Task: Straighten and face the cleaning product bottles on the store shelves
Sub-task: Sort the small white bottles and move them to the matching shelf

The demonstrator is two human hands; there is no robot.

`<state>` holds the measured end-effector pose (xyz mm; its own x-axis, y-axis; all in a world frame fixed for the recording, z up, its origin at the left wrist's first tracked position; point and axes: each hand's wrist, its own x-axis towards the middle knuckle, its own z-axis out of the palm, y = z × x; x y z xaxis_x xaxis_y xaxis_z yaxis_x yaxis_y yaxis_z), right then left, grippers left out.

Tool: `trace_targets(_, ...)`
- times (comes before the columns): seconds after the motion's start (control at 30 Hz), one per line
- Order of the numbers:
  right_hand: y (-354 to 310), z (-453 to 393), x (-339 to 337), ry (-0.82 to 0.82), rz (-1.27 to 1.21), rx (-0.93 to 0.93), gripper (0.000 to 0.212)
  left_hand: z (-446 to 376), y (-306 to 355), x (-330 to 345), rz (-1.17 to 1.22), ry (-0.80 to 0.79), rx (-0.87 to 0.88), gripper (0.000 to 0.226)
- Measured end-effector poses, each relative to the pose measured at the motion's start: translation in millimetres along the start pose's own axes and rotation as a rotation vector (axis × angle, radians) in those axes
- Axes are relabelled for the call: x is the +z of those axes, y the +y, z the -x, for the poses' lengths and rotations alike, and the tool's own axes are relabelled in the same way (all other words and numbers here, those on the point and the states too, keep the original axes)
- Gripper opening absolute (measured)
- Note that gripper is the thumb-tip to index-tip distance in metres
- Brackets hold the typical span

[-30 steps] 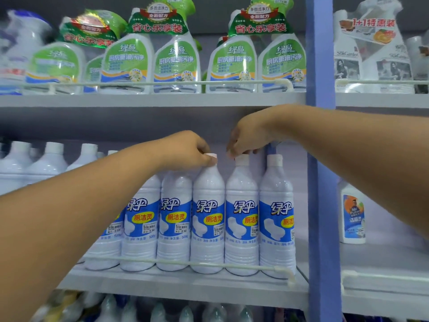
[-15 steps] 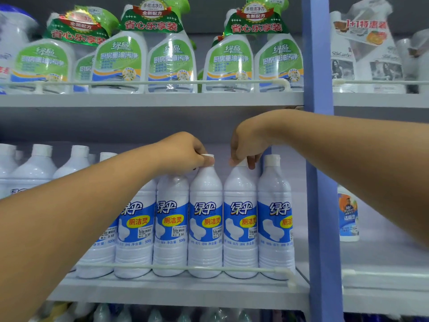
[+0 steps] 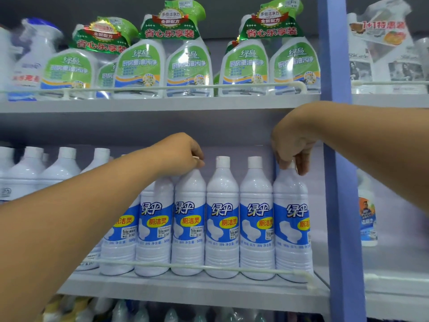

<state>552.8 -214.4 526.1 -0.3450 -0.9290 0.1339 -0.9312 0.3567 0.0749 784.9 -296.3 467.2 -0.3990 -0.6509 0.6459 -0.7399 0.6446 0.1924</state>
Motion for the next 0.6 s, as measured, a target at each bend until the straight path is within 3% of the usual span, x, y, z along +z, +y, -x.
trace_targets(0.6, 0.8, 0.0, 0.1, 0.017, -0.045, 0.004, 0.035, -7.5, -1.3, -1.7, 0.08, 0.02, -0.041, 0.016)
